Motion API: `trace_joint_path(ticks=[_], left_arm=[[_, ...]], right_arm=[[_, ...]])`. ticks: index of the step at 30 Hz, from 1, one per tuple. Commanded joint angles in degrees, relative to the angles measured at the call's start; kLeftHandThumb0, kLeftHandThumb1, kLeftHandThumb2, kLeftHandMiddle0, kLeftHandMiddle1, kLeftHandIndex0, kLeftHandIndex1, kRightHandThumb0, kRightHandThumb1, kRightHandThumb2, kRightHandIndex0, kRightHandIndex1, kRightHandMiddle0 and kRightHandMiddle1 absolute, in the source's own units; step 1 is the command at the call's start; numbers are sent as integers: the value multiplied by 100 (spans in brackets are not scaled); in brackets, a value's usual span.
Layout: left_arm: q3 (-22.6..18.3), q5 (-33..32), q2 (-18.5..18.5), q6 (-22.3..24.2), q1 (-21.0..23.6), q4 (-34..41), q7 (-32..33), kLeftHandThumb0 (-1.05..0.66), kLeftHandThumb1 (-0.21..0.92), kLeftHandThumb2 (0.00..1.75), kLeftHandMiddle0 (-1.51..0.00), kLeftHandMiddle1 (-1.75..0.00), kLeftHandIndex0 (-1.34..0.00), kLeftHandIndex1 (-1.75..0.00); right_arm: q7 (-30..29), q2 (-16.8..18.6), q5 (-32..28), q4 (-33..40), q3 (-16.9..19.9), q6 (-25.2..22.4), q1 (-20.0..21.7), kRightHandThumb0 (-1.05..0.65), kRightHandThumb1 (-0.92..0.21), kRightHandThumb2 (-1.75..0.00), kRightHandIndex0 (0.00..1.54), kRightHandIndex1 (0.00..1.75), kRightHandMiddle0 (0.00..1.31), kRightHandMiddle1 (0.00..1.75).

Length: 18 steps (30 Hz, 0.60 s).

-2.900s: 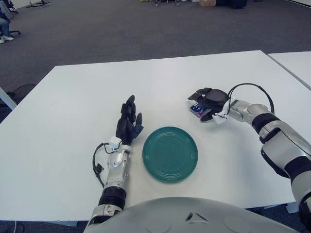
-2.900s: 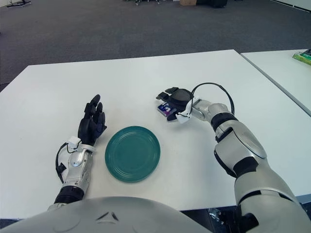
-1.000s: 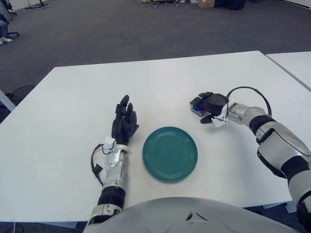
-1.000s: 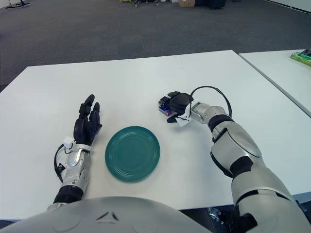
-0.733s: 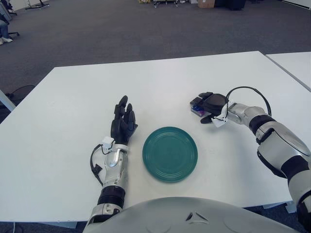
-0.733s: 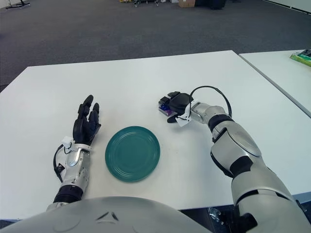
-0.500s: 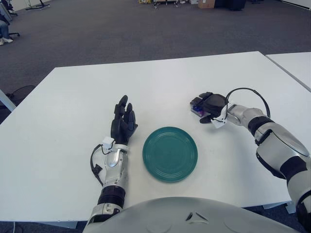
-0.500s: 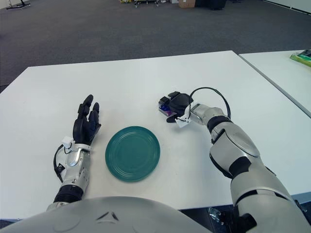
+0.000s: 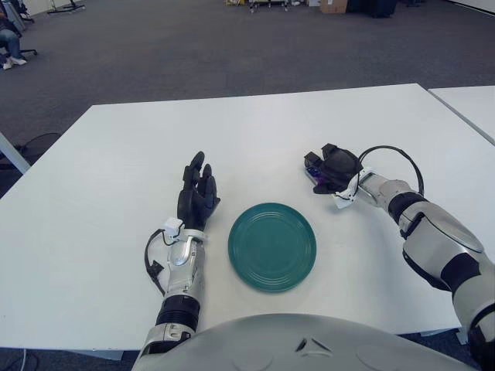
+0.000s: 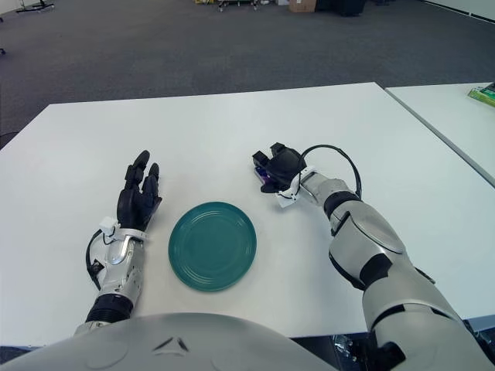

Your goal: Put the gum into the plate.

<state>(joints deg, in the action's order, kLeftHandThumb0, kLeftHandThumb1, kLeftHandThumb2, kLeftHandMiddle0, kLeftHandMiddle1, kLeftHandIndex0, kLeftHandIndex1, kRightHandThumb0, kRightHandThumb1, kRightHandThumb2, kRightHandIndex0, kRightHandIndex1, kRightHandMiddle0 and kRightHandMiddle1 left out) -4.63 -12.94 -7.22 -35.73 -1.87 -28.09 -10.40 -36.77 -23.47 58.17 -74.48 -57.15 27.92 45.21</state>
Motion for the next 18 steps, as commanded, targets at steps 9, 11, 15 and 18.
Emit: trace_joint_path(ticks=[9, 11, 15, 18], left_arm=[[37, 184, -427, 17, -789, -495, 333, -76, 92, 59, -19, 0, 0, -48], [40, 245, -389, -12, -800, -478, 367, -76, 92, 59, -18, 0, 0, -47], [38, 402, -307, -80, -814, -467, 476, -77, 92, 60, -18, 0, 0, -46], [22, 500, -274, -112, -801, -446, 561, -78, 92, 62, -18, 0, 0, -46]], right_arm=[[-765, 288, 506, -275, -514, 82, -821, -42, -54, -103, 89, 175, 45, 175], [-962, 346, 533, -277, -552, 108, -847, -43, -52, -106, 92, 175, 46, 175], [-1255, 443, 591, -286, -654, 143, -868, -43, -49, -109, 97, 175, 48, 175], [-1502, 497, 636, -279, -747, 176, -879, -44, -48, -110, 101, 175, 49, 175]])
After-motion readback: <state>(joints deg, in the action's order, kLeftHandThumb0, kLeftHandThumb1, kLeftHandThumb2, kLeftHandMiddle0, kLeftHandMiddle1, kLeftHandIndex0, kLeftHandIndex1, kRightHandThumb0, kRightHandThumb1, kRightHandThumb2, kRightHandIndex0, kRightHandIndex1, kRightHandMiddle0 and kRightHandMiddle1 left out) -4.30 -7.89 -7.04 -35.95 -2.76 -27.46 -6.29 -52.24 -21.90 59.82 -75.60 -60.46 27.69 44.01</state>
